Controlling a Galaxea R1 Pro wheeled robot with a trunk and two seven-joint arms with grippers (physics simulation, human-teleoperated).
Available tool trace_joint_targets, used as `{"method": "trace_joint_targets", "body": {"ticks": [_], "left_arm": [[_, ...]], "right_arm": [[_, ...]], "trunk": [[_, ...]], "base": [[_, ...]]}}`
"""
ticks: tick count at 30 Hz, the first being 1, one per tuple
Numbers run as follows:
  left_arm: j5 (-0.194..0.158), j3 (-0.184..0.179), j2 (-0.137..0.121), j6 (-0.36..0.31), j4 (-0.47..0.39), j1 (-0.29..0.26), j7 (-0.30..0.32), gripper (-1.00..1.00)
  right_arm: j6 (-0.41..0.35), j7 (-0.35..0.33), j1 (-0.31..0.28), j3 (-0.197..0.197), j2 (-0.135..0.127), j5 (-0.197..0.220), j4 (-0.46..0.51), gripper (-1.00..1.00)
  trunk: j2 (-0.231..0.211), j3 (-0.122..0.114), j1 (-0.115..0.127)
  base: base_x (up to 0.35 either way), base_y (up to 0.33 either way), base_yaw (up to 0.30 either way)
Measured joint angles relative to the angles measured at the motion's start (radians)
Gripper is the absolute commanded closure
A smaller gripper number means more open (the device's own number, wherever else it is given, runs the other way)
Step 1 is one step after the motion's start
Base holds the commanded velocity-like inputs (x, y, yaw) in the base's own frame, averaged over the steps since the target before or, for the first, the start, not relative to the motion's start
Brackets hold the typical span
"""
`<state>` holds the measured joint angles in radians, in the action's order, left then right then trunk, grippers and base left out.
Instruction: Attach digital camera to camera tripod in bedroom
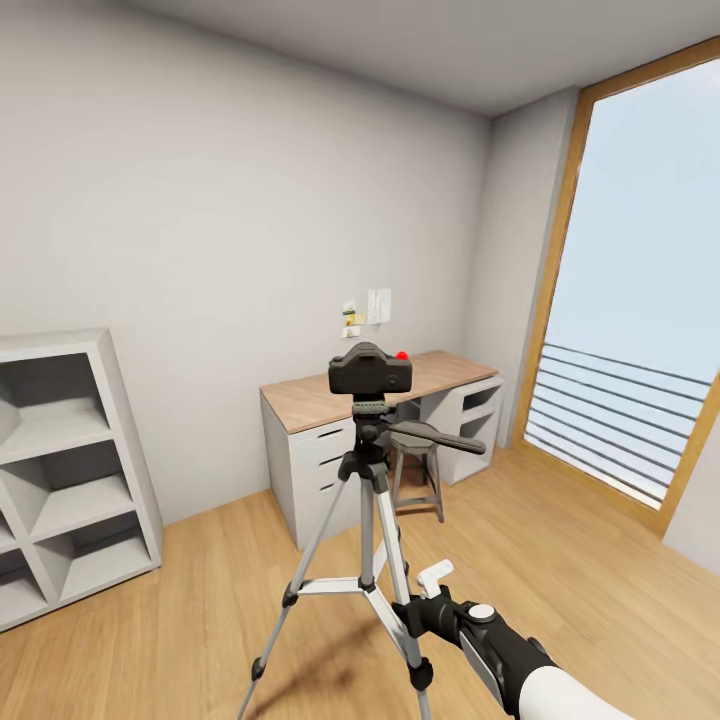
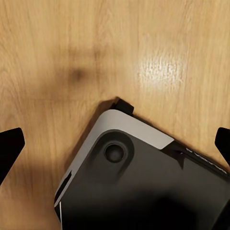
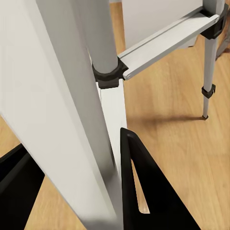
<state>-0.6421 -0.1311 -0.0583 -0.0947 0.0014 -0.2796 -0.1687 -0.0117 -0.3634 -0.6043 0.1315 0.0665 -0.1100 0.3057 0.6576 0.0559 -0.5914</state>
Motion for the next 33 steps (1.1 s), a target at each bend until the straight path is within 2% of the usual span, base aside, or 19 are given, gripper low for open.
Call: {"method": "trace_joint_targets", "body": {"ticks": [5,6,7,14,28,31,33], "left_arm": [[0.000,0.000,0.000,0.000,0.000,0.000,0.000,-1.00],[0.000,0.000,0.000,0.000,0.000,0.000,0.000,-1.00],[0.000,0.000,0.000,0.001,0.000,0.000,0.000,-1.00],[0.000,0.000,0.000,0.004,0.000,0.000,0.001,-1.00],[0.003,0.000,0.001,0.052,0.001,0.000,0.016,-1.00],[0.003,0.000,0.001,0.054,0.000,0.000,0.016,-1.00],[0.003,0.000,0.000,0.054,0.000,0.000,0.016,-1.00]], "right_arm": [[-0.002,0.000,0.000,0.000,0.000,0.000,0.002,1.00],[-0.003,0.000,0.000,-0.001,0.000,0.001,0.002,-1.00],[-0.008,-0.001,0.000,0.012,0.000,-0.006,0.004,-1.00],[-0.007,-0.002,0.000,0.012,0.000,-0.007,0.009,-1.00],[-0.003,-0.023,0.000,0.014,-0.013,-0.005,0.012,-1.00],[-0.003,-0.070,0.000,0.014,-0.031,-0.006,0.011,-1.00],[-0.003,-0.112,0.000,0.014,-0.056,-0.006,0.007,-1.00]], "trunk": [[0.000,0.000,0.000],[0.000,0.000,0.000],[0.000,0.000,0.000],[0.000,0.000,0.000],[0.000,0.000,0.000],[0.000,0.000,0.000],[0.000,0.000,0.000]], "base": [[0.000,0.000,0.000],[0.000,0.000,0.000],[0.000,0.000,0.000],[0.000,0.000,0.000],[0.000,0.000,0.000],[0.000,0.000,0.000],[0.000,0.000,0.000]]}}
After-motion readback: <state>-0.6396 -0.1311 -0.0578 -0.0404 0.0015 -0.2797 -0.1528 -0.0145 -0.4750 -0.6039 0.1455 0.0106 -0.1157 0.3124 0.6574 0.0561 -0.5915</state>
